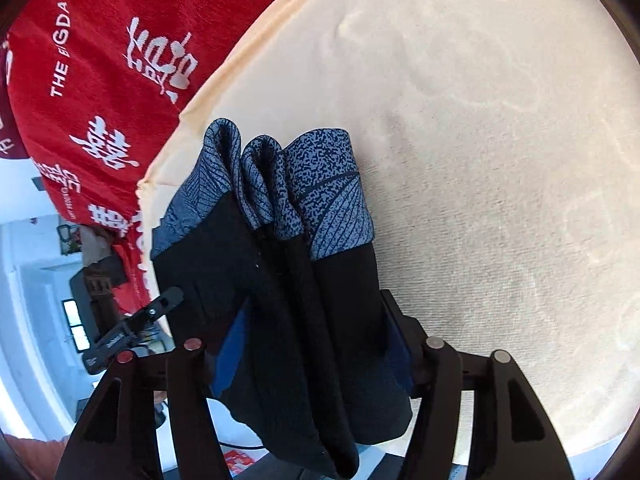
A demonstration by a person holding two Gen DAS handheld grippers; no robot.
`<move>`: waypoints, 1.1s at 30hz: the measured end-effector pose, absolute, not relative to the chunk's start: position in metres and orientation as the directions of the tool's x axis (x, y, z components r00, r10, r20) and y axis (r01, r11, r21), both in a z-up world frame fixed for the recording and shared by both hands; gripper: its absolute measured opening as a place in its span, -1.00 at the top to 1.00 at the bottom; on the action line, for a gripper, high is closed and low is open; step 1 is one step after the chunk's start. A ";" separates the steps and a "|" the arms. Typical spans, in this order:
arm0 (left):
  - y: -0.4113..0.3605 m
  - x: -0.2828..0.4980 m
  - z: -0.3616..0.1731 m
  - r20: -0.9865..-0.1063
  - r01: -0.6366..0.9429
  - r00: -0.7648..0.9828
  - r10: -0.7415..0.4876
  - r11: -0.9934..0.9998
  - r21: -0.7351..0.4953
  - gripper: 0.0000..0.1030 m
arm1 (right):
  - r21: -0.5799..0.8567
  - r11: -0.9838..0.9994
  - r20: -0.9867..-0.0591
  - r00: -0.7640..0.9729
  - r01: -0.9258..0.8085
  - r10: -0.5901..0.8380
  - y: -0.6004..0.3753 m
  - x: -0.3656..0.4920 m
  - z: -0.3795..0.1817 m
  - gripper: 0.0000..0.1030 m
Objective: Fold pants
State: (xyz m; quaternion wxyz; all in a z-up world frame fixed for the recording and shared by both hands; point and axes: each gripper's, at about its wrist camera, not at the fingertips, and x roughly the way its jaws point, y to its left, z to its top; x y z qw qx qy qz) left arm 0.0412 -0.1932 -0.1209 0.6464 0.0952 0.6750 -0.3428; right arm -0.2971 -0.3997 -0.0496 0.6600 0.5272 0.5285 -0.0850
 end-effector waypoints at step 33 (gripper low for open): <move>-0.157 -0.048 0.021 -0.990 0.733 0.112 -0.085 0.680 0.025 -1.00 | 0.121 0.694 -0.990 0.134 0.710 0.035 -0.273 -0.314 0.108 -1.00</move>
